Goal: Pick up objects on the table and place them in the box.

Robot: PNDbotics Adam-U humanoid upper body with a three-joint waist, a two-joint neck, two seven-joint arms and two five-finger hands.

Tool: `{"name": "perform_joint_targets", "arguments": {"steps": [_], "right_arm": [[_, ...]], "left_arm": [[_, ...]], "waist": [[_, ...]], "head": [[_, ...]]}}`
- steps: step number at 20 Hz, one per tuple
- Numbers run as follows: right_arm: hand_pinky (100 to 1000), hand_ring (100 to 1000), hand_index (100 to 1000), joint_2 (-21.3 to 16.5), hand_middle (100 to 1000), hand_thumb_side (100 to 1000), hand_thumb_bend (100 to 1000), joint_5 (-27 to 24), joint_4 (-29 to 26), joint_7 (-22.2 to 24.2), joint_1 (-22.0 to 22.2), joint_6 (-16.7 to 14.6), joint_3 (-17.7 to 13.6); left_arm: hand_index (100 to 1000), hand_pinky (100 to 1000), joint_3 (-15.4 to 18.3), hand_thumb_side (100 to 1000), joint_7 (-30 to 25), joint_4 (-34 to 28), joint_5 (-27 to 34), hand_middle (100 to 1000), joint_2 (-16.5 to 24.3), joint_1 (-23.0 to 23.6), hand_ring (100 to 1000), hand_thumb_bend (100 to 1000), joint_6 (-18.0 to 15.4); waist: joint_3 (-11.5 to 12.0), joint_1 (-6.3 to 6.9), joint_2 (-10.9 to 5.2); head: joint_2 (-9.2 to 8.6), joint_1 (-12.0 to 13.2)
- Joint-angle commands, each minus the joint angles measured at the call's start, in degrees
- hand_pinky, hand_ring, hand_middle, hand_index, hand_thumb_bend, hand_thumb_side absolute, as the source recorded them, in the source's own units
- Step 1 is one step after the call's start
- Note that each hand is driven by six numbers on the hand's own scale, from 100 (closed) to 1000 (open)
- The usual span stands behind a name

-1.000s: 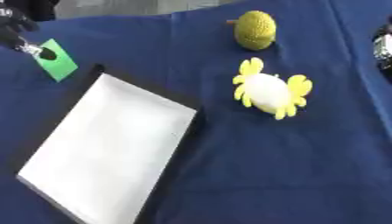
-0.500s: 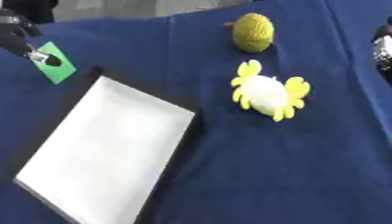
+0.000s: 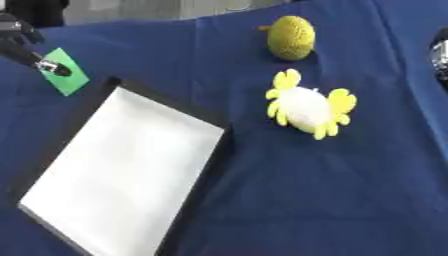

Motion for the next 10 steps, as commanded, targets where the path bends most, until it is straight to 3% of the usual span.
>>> {"name": "perform_joint_targets", "arguments": {"steps": [1, 10], "right_arm": [[920, 961, 841, -0.7, 917, 538, 100, 0.0, -0.8, 0.0, -0.8, 0.1, -0.1], [919, 959, 840, -0.4, 915, 539, 100, 0.0, -0.8, 0.1, -1.2, 0.1, 0.0]], "left_arm": [[894, 944, 1.3, 585, 0.9, 1.3, -0.9, 859, 0.6, -1.5, 916, 768, -0.3], [886, 934, 2.3, 573, 2.0, 3.8, -2.7, 850, -1.4, -1.8, 907, 753, -0.8]], "waist": [[-0.1, -0.44, -0.55], [-0.5, -0.61, -0.12]], "head": [[-0.72, 0.5], [-1.09, 0.7]]}}
